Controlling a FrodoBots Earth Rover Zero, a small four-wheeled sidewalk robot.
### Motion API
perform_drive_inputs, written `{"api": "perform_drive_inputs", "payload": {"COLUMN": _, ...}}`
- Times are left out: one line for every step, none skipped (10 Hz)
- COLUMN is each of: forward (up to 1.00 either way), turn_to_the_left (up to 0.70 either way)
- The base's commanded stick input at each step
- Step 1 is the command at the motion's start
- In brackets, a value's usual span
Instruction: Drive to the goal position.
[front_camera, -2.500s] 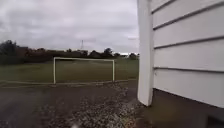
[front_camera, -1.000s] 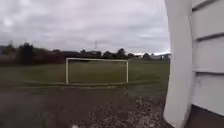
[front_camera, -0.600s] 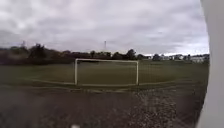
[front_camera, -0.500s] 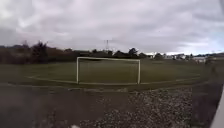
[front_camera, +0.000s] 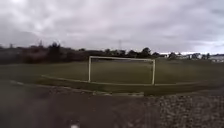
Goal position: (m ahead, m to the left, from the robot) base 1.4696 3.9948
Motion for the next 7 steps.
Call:
{"api": "perform_drive_inputs", "payload": {"forward": 0.28, "turn_to_the_left": 0.34}}
{"api": "perform_drive_inputs", "payload": {"forward": 0.00, "turn_to_the_left": 0.70}}
{"api": "perform_drive_inputs", "payload": {"forward": 0.00, "turn_to_the_left": 0.70}}
{"api": "perform_drive_inputs", "payload": {"forward": 0.00, "turn_to_the_left": 0.70}}
{"api": "perform_drive_inputs", "payload": {"forward": 0.00, "turn_to_the_left": 0.70}}
{"api": "perform_drive_inputs", "payload": {"forward": 0.00, "turn_to_the_left": 0.70}}
{"api": "perform_drive_inputs", "payload": {"forward": 0.00, "turn_to_the_left": 0.70}}
